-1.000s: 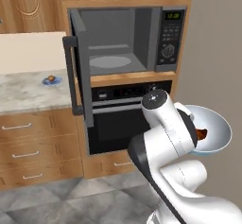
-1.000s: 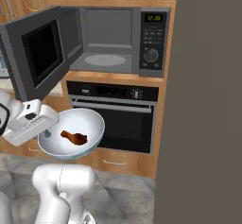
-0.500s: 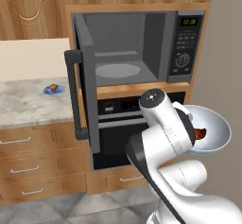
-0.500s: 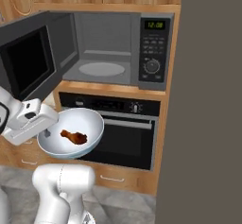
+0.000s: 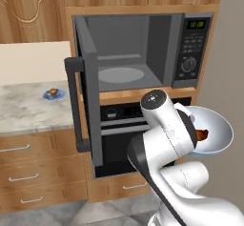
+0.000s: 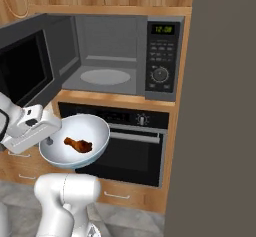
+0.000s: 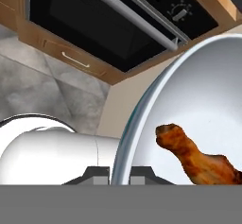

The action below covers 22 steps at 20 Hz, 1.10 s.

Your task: Remove the apple from the bowl and place it on the small plate. Then place the bowl with only the chicken drumstick in the microwave, close the door, and press the start button to microwave the chicken drumstick.

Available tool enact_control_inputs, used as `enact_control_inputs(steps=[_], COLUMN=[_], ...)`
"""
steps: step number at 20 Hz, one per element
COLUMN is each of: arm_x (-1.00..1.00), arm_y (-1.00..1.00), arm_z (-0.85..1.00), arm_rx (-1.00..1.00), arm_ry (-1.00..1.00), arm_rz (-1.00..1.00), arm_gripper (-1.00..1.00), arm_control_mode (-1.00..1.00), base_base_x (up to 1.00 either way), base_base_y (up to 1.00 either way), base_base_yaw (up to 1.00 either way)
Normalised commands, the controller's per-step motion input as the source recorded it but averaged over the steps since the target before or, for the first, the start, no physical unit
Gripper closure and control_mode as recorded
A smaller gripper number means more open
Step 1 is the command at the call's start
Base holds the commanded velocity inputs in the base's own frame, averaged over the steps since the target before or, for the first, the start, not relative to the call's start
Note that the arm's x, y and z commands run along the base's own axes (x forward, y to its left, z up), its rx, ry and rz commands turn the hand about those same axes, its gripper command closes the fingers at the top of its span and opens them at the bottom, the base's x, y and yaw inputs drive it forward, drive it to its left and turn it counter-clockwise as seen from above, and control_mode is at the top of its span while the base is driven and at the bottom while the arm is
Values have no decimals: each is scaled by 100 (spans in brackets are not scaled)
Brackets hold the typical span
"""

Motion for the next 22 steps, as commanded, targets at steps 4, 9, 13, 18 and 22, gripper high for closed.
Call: enact_control_inputs(steps=[4,9,13,18,22], arm_x=[0,0,0,0,0], arm_y=[0,0,0,0,0], arm_z=[0,0,0,0,0], arm_rx=[0,0,0,0,0], arm_ry=[0,0,0,0,0], arm_rz=[0,0,0,0,0], arm_gripper=[100,100,100,100,100], arm_control_mode=[100,100,100,100,100], base_base_x=[48,50,38,18,11], base_base_y=[0,-15,-14,-9,-1], base_base_yaw=[0,0,0,0,0])
